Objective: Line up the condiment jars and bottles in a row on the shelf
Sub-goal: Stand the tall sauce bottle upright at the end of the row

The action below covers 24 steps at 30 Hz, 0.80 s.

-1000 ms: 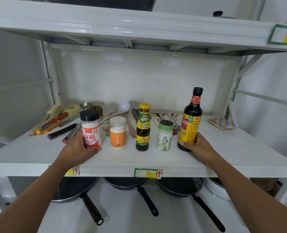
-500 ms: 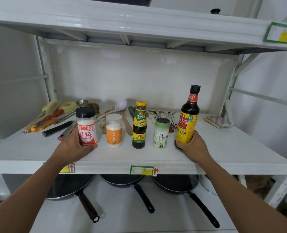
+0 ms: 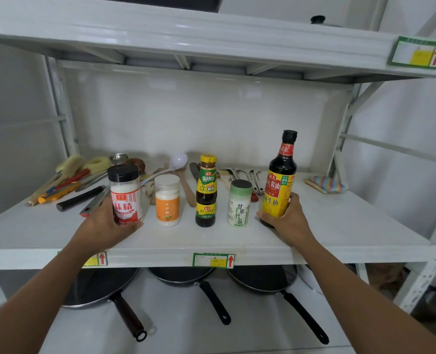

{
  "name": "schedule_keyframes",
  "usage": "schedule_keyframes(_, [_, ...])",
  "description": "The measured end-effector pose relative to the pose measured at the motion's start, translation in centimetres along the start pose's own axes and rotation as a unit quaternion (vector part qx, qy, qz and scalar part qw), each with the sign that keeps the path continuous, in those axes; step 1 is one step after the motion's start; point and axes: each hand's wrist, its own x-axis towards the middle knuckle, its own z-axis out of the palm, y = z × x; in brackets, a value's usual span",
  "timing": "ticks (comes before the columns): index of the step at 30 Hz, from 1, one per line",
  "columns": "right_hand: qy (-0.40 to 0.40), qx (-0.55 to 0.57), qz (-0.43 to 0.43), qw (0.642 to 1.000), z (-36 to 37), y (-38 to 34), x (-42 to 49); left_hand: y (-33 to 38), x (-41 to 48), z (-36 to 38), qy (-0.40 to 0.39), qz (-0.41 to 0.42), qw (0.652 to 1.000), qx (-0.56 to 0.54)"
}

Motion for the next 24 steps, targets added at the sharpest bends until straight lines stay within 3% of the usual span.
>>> schedule_keyframes(24, [0.017, -0.057, -0.016, 0.998, 0.7, 1.0, 0.2, 0.0, 0.0, 0.0, 0.001, -0.007, 1.0, 0.007])
